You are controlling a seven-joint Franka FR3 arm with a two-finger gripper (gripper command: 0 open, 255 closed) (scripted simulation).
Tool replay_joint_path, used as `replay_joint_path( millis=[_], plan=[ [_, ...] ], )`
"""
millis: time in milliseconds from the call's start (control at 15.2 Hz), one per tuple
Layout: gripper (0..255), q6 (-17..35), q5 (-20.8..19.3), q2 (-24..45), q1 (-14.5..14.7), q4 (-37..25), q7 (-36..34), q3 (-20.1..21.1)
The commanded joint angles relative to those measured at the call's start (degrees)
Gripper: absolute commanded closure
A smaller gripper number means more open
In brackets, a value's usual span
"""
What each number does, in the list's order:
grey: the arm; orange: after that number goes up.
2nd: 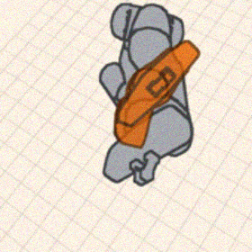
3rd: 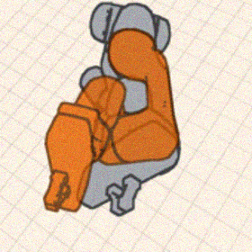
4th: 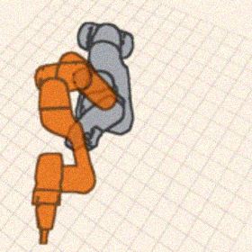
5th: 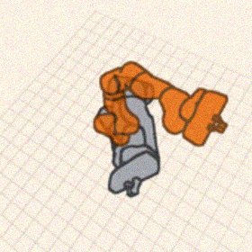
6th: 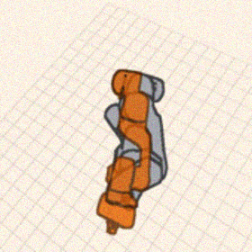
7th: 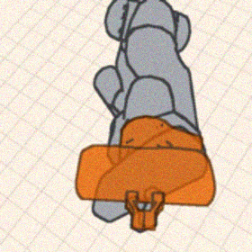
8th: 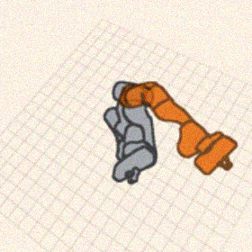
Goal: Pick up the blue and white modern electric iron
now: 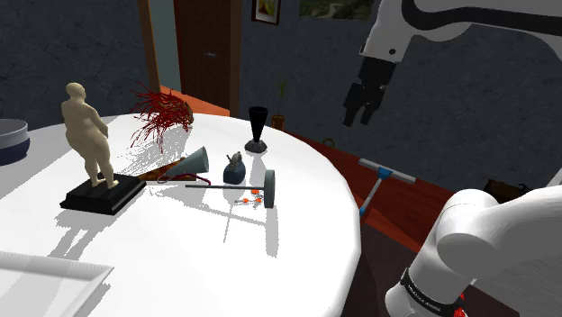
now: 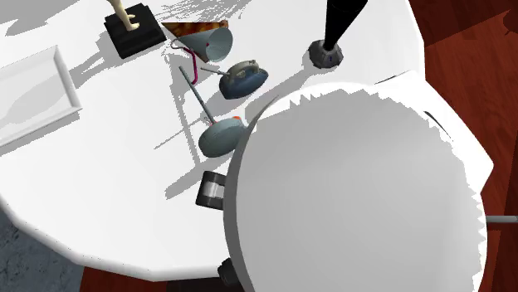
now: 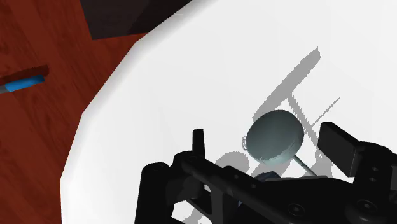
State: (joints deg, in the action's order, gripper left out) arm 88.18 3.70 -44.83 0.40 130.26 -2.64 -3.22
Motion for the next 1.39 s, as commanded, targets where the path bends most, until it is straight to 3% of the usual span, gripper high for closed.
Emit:
replay_joint_path(
  millis=[0,660,1320],
  plan=[
    [0,0.0,0.0,0.0,0.0,0.0,0.0,0.0],
    [0,18.42,4.84,13.11,-0.74,1.87,-14.27,7.8],
    [0,33.69,4.32,32.07,-2.12,-5.28,-28.68,13.87]
  ],
)
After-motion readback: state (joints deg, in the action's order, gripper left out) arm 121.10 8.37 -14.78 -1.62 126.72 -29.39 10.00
